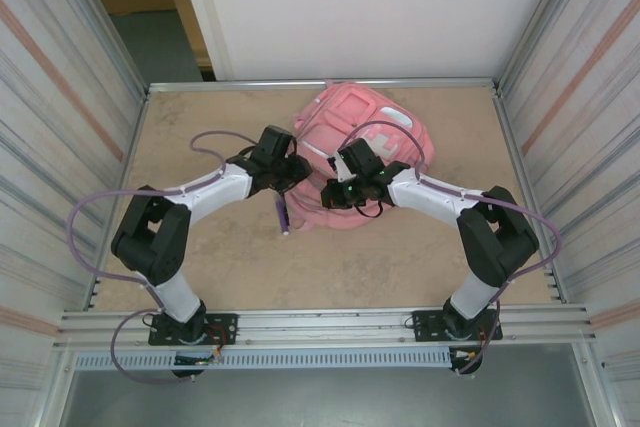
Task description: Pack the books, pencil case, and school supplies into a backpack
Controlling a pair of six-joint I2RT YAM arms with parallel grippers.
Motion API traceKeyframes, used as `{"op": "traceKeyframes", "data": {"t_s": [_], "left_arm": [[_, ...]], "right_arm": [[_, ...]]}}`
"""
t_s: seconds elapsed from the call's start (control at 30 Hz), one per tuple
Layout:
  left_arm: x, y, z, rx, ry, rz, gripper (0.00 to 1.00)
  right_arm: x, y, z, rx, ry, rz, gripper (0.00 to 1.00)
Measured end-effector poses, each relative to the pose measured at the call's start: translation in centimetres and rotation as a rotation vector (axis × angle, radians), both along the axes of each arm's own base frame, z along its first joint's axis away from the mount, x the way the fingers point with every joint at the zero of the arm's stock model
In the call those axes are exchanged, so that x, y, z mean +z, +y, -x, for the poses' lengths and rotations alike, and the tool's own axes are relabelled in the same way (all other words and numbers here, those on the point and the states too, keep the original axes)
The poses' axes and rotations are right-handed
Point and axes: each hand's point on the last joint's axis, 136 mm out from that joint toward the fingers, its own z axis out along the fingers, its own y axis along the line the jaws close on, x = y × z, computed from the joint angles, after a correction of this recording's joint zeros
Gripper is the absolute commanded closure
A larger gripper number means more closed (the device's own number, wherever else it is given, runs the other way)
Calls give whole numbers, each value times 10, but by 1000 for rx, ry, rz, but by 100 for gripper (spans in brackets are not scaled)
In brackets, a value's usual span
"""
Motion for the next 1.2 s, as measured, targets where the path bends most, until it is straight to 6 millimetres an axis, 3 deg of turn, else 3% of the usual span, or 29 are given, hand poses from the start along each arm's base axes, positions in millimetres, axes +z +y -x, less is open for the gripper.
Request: {"op": "traceKeyframes", "data": {"t_s": [0.03, 0.27, 0.47, 0.57, 0.77, 1.03, 1.2], "left_arm": [[-2, 0, 0, 3, 7, 0, 100], [3, -4, -4, -35, -10, 13, 100], [10, -7, -23, -118, 13, 55, 100], [12, -18, -29, -191, 23, 79, 100], [7, -23, -33, -271, 36, 84, 100], [5, -26, -75, -345, 47, 128, 100], [-10, -30, -82, -361, 63, 126, 100]], "right_arm": [[-1, -1, 0, -4, 4, 2, 100], [-5, -22, -3, -13, 22, 51, 100], [-1, -78, -2, -69, -25, 168, 98], [0, -109, -10, -124, -58, 227, 98], [-14, -162, -22, -233, -46, 351, 98], [-5, -167, -33, -245, -102, 386, 100], [6, -169, -29, -250, -124, 385, 98]]}}
